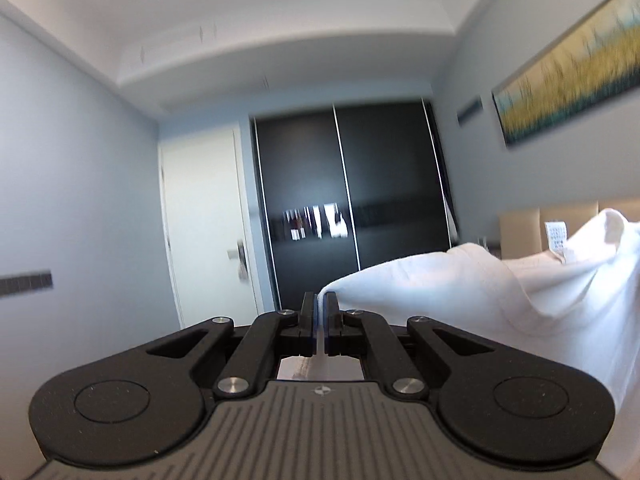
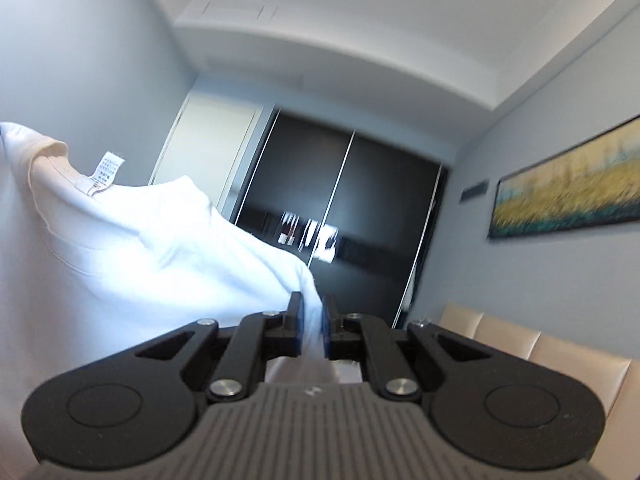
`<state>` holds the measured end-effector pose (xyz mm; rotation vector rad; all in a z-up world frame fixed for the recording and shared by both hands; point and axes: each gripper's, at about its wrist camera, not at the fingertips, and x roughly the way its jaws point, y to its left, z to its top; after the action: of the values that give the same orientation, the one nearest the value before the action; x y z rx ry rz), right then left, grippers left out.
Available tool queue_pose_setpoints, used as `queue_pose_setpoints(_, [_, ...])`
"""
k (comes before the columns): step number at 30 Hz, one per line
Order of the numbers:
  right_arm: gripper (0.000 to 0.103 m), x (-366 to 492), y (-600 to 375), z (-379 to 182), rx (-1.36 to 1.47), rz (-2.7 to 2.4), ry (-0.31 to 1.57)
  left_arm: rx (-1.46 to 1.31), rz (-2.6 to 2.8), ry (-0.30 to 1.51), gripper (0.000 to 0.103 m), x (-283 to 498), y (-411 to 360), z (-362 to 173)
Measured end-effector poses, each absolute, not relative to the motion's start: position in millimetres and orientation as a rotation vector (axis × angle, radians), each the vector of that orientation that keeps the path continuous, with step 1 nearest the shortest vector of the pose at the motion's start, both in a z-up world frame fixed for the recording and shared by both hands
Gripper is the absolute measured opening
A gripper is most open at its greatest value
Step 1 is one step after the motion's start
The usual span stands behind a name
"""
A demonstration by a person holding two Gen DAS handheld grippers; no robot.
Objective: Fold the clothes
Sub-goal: 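Grasp the shirt hem with both grippers and lift it high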
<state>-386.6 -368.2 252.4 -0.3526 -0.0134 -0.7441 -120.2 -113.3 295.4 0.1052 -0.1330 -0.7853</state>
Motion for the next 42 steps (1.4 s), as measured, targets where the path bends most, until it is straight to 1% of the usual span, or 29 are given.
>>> queue_pose_setpoints(4, [0.009, -414.7, -345.4, 280.6, -0.358, -0.817, -0.160, 0.001, -0.837, -0.254, 0.001, -157.0, -90.0, 335.2])
queue_pose_setpoints(6, [0.010, -426.9, -339.5, 292.1, -0.345, -0.858, -0.220, -0.021, -0.871, -0.293, 0.001, -170.7, -88.8, 346.6])
queue_pose_setpoints(10, [0.010, -443.5, -335.2, 302.2, -0.297, -0.888, -0.283, -0.052, -0.890, -0.363, 0.001, -194.8, -82.1, 361.2])
queue_pose_setpoints(17, [0.010, -458.6, -287.9, 304.5, -0.383, -0.899, -0.374, -0.121, -0.820, -0.374, 0.001, -203.6, -54.7, 366.9])
queue_pose_setpoints(21, [0.010, -451.6, -285.4, 312.4, -0.375, -0.899, -0.363, -0.104, -0.815, -0.326, 0.001, -198.6, -69.5, 369.4])
queue_pose_setpoints(24, [0.010, -429.5, -306.4, 305.0, -0.348, -0.916, -0.310, -0.071, -0.832, -0.244, 0.001, -184.7, -95.1, 361.7])
queue_pose_setpoints(27, [0.010, -399.2, -335.6, 284.8, -0.315, -0.927, -0.217, -0.003, -0.825, -0.143, 0.001, -159.2, -130.0, 338.0])
queue_pose_setpoints(33, [0.010, -333.7, -407.1, 217.7, -0.272, -0.926, 0.042, 0.126, -0.796, 0.080, 0.001, -82.8, -226.1, 262.6])
queue_pose_setpoints(38, [0.010, -275.2, -465.1, 170.7, -0.242, -0.912, 0.200, 0.250, -0.768, 0.186, 0.001, -21.8, -291.3, 209.8])
queue_pose_setpoints(42, [0.010, -223.6, -513.3, 137.0, -0.195, -0.890, 0.321, 0.357, -0.775, 0.335, 0.001, 40.6, -339.7, 172.6])
